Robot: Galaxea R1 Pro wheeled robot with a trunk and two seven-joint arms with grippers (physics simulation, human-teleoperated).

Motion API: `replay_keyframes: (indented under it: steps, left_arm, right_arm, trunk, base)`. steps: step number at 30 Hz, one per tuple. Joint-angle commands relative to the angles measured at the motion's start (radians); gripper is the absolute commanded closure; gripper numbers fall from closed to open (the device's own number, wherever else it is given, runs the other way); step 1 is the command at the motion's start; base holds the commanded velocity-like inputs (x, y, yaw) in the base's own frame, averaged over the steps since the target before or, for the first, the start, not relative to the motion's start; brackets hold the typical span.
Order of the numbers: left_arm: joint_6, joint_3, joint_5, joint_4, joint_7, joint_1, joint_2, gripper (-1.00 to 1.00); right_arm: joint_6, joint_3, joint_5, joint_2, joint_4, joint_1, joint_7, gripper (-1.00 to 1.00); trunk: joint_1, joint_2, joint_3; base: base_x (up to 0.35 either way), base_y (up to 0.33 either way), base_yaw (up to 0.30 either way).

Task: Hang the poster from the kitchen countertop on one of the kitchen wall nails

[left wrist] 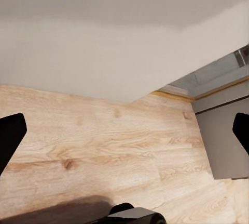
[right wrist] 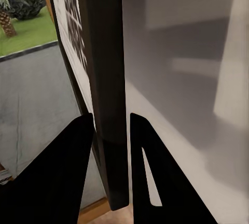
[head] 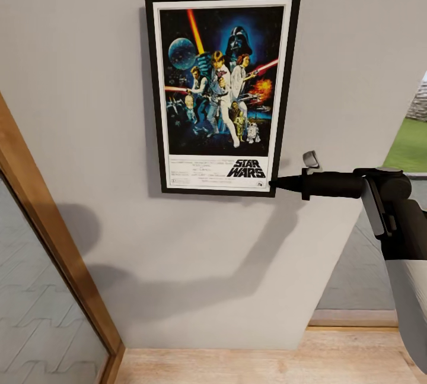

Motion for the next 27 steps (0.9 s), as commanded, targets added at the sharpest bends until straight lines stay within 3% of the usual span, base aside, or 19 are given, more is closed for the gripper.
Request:
replay_keyframes:
  steps: [1,27]
  left_arm:
    - [-0.005,0.004,-0.003,0.001,-0.003,-0.001,0.000,-1.00]
    - [-0.005,0.004,-0.003,0.001,-0.003,-0.001,0.000,-1.00]
  right_arm:
    - [0.009,0.001,-0.005,0.000,0.000,-0.001,0.001,1.00]
    - [0.009,0.001,-0.005,0.000,0.000,-0.001,0.001,1.00]
  trunk:
    - [0.001,-0.002,-0.002]
    - [0.001,-0.002,-0.002]
  base:
    - [0.000,0.000,0.000]
    - [0.041,0.000,0.000]
